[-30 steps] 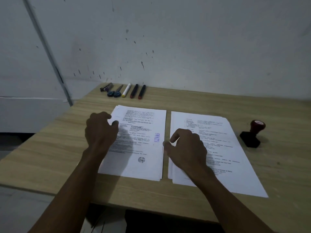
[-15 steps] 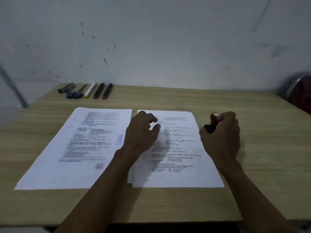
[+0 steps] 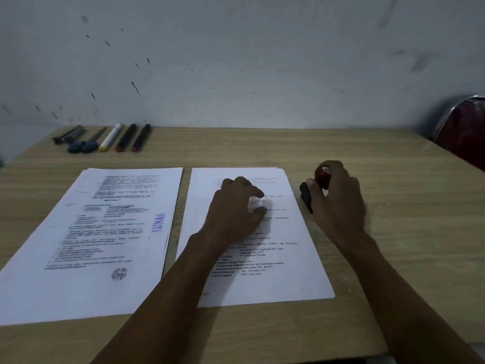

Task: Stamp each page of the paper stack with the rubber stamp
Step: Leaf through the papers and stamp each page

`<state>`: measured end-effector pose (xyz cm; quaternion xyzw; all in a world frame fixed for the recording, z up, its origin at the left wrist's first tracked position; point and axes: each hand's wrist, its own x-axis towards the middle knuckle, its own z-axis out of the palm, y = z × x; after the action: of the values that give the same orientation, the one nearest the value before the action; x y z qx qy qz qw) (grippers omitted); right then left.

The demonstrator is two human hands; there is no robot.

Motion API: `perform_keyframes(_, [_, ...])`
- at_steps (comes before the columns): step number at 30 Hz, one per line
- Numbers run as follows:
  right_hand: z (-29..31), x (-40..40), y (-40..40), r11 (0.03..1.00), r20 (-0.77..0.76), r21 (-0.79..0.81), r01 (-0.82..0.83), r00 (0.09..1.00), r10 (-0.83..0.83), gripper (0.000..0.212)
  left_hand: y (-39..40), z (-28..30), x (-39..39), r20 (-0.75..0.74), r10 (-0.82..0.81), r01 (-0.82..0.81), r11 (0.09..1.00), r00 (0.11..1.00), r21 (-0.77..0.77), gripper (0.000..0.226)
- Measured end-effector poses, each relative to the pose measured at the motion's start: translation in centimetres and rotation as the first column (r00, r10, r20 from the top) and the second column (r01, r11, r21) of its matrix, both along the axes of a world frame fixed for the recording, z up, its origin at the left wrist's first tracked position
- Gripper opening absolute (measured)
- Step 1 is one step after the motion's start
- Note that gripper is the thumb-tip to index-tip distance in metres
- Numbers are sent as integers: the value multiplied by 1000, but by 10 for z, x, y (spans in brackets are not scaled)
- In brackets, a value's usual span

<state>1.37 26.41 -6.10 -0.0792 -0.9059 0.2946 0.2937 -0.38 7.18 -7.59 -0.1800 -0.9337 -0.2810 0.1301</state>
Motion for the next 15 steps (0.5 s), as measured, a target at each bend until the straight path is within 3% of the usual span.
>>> perform_keyframes(6, [-10, 25, -23, 982, -208, 5, -189, 960, 186, 40, -2, -10, -1, 6, 12, -11, 999, 1000, -51, 28])
perform_keyframes(15, [-30, 37, -32, 970, -212, 129, -206, 950, 230, 39, -1, -14, 1, -3, 15, -15, 998, 1000, -59, 32])
